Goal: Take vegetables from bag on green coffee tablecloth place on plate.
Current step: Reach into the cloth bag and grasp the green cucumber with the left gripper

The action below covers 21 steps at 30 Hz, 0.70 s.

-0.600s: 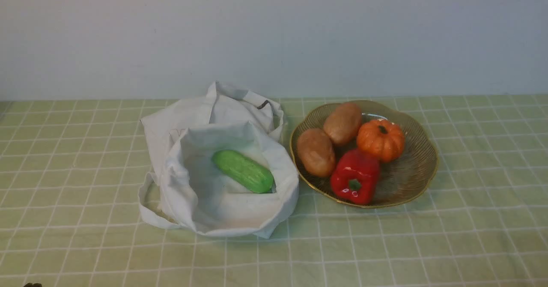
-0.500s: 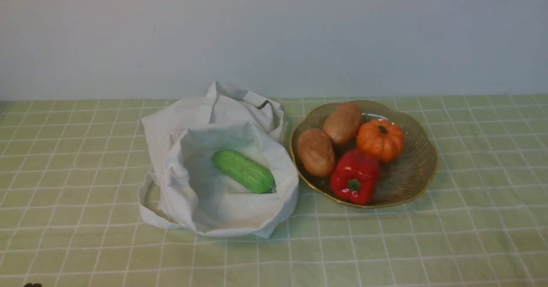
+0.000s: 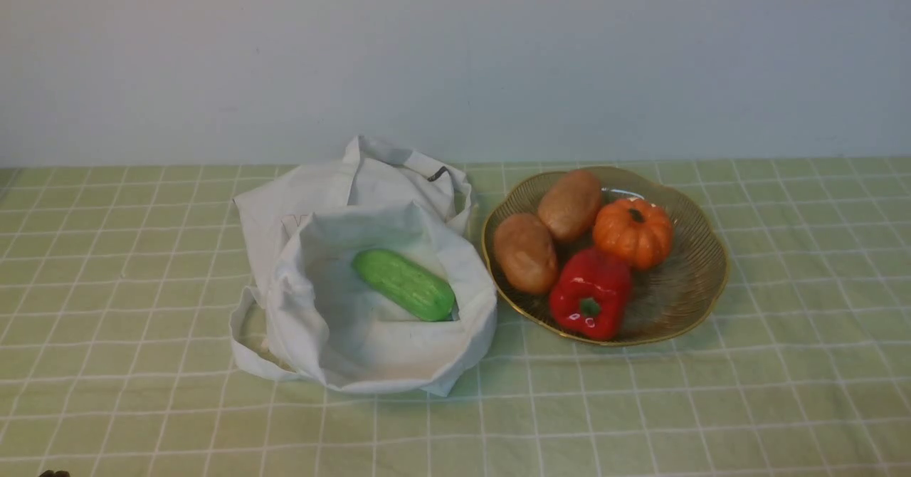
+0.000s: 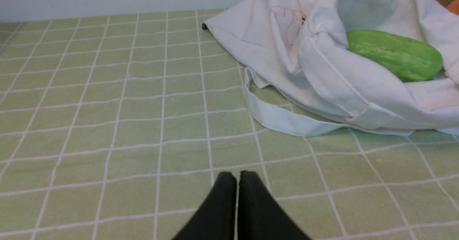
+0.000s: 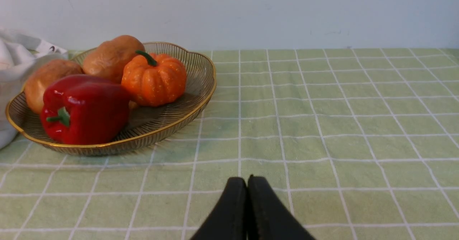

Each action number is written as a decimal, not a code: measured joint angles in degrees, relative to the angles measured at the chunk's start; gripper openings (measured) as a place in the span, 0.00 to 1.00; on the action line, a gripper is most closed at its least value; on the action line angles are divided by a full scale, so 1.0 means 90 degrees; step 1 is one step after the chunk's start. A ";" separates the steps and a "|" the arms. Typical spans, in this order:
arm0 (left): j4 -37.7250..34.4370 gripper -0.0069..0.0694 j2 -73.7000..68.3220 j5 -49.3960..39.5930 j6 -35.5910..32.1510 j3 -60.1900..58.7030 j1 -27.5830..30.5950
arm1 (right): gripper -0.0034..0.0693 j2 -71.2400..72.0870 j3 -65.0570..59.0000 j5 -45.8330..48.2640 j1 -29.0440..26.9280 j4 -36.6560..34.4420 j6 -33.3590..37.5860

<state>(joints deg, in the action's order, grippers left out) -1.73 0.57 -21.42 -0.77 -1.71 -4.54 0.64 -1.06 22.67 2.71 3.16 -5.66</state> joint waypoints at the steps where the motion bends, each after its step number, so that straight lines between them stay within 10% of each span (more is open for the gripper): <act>1: 0.0000 0.08 0.0000 0.0000 0.0000 0.0000 0.0000 | 0.03 0.0000 0.0000 0.0000 0.0000 0.0000 0.0000; 12: -0.0335 0.08 0.0000 0.0000 0.0228 0.0000 0.0000 | 0.03 0.0000 0.0000 0.0000 0.0000 0.0000 0.0000; 21: -0.5322 0.08 0.0000 0.0169 0.2811 0.0000 0.0000 | 0.03 0.0000 0.0000 0.0000 0.0000 0.0000 0.0000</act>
<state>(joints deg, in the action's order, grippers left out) -49.62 0.57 -19.90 24.53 -1.71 -4.54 0.64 -1.06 22.67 2.71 3.16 -5.66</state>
